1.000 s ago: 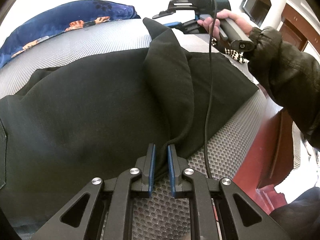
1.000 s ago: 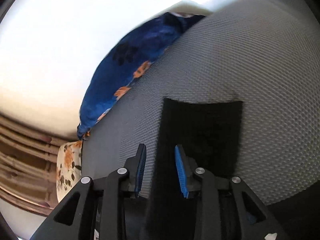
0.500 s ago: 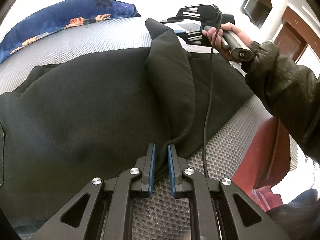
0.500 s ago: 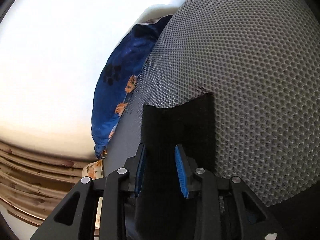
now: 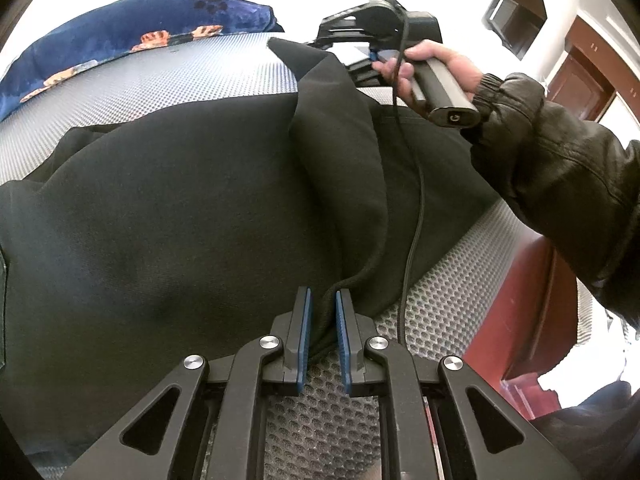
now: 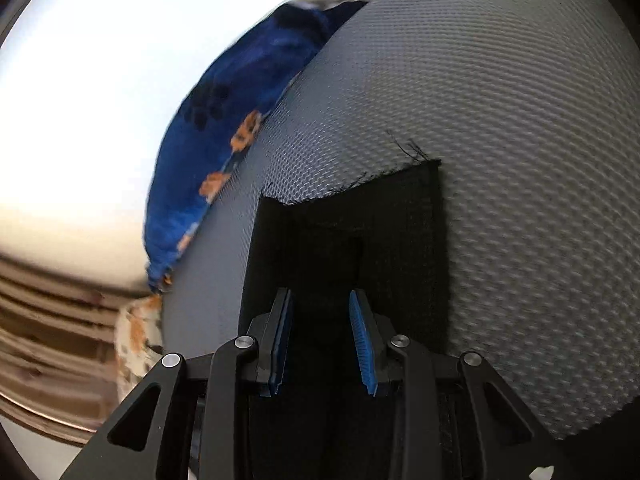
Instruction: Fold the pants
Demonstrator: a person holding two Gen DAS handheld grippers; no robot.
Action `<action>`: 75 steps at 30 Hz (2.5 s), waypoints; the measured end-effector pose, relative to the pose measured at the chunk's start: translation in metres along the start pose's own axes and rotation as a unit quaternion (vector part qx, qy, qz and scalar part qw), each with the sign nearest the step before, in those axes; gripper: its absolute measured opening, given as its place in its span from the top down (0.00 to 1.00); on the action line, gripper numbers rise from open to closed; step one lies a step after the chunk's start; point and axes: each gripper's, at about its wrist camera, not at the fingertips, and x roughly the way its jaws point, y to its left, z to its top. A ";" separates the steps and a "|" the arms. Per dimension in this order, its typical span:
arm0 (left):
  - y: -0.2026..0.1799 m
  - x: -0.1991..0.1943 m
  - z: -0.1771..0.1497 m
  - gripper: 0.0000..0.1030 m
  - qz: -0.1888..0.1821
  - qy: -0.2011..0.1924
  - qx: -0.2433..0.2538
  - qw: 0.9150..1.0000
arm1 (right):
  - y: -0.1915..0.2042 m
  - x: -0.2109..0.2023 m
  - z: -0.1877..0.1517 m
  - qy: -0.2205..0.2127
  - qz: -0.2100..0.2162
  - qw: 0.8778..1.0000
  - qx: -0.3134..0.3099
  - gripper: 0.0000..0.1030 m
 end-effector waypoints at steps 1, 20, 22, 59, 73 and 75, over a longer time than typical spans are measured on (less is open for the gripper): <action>0.000 0.000 0.000 0.87 0.000 0.000 -0.001 1.000 | 0.005 0.002 0.000 0.001 -0.006 1.000 -0.012 0.71; 0.003 -0.001 -0.001 0.87 -0.004 -0.002 -0.006 1.000 | 0.047 0.030 -0.018 0.028 -0.076 0.984 -0.160 0.65; 0.003 -0.002 -0.002 0.87 -0.005 -0.002 -0.007 1.000 | 0.049 0.033 -0.011 0.020 -0.074 0.985 -0.152 0.65; -0.024 0.000 0.009 0.86 0.059 0.029 0.084 0.994 | -0.142 -0.251 -0.188 -0.181 -0.207 0.948 0.160 0.98; -0.027 -0.002 0.005 0.89 0.021 0.045 0.100 0.994 | -0.143 -0.250 -0.198 -0.193 -0.246 0.937 0.156 0.99; -0.026 -0.008 0.005 0.89 0.019 0.040 0.099 0.994 | -0.146 -0.252 -0.201 -0.195 -0.246 0.935 0.165 0.99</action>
